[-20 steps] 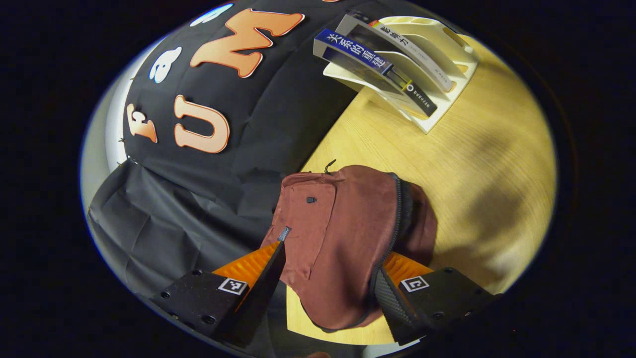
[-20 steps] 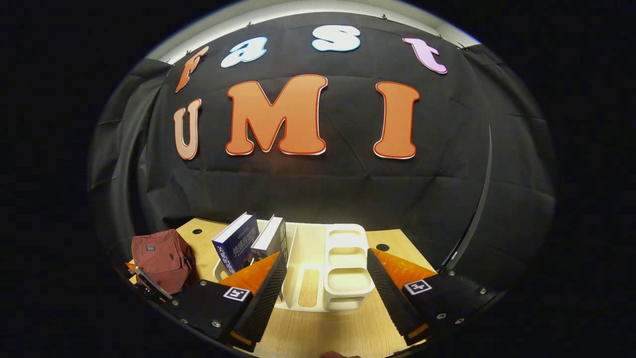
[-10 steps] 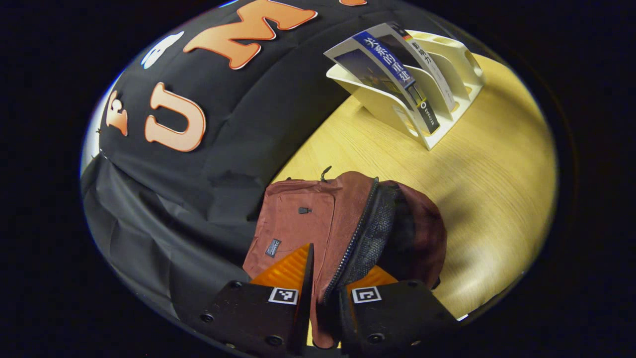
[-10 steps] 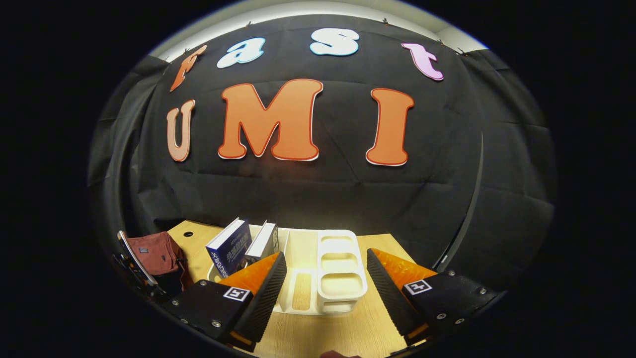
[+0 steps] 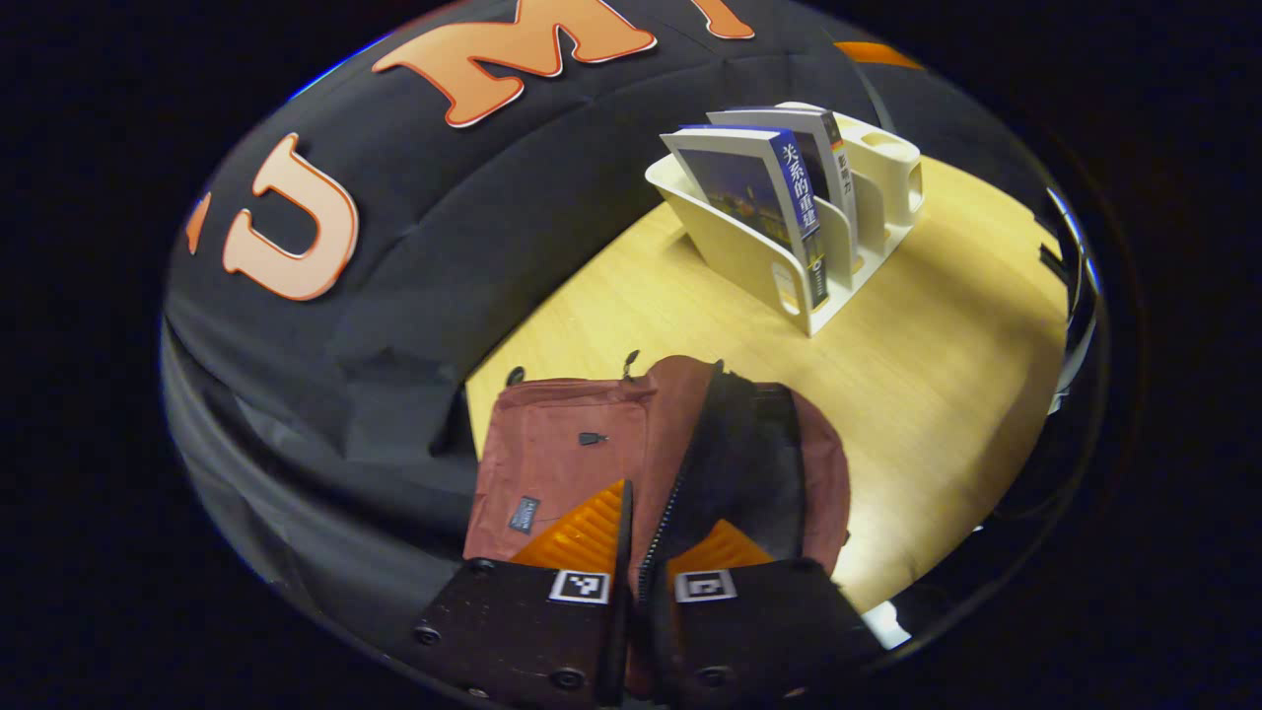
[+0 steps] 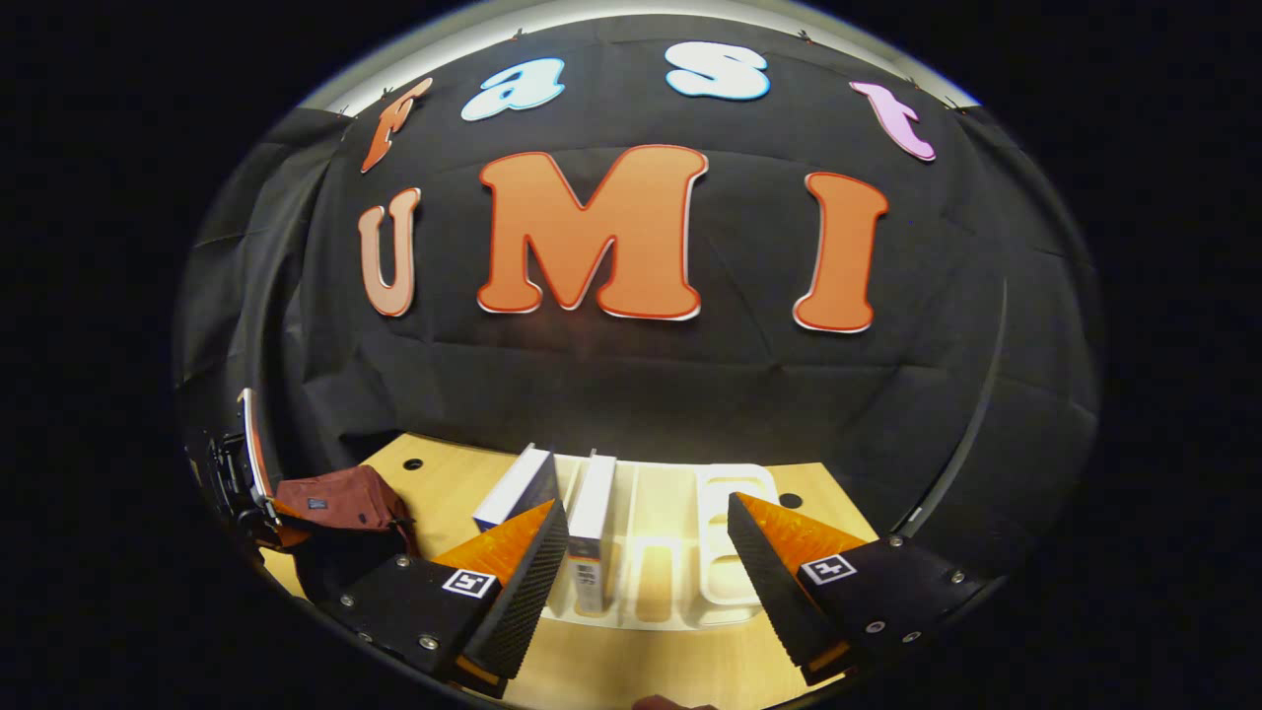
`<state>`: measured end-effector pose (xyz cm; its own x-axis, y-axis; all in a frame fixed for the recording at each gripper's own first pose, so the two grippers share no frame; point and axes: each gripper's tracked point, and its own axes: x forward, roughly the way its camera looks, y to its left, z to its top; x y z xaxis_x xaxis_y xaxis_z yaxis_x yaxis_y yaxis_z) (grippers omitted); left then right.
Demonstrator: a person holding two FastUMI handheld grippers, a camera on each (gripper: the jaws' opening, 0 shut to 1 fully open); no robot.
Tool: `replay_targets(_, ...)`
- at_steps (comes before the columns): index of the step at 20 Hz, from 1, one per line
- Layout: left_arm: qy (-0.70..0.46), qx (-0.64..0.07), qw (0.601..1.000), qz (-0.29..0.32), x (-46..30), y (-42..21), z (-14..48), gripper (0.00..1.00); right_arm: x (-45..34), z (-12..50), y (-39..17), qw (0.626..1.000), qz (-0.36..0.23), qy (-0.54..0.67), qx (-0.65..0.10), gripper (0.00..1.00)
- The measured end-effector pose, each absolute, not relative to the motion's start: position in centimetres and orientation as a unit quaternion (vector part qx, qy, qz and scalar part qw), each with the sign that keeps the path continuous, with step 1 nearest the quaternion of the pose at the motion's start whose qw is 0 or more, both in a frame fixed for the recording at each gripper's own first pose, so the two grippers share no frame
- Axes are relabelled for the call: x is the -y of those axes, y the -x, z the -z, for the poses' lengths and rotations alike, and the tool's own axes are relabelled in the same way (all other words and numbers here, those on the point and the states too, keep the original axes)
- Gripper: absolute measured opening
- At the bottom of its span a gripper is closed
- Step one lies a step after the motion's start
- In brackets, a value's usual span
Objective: Open the schoolbag, grab two books from the bookshelf and put them into the schoolbag.
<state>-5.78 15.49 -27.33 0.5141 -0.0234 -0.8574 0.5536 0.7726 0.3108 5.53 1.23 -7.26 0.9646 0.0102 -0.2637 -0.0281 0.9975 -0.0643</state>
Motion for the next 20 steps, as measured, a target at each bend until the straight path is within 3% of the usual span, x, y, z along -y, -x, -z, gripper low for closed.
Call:
replay_targets(1, -0.28, -0.463, 0.82, 0.188, -15.8, 5.5, 27.3, 0.1, -2.5, 7.0, -6.0, 0.99, -0.019, 0.035, -0.137, 0.96)
replay_targets(10, -0.202, -0.484, 0.802, 0.285, -18.2, 2.5, 24.6, 0.1, -10.8, 7.7, -9.7, 0.966, -0.088, 0.059, -0.237, 0.97)
replay_targets(20, -0.183, -0.502, 0.757, 0.375, -21.7, -0.2, 22.8, 0.1, -13.3, 10.2, -13.1, 0.914, -0.055, 0.025, -0.401, 0.97)
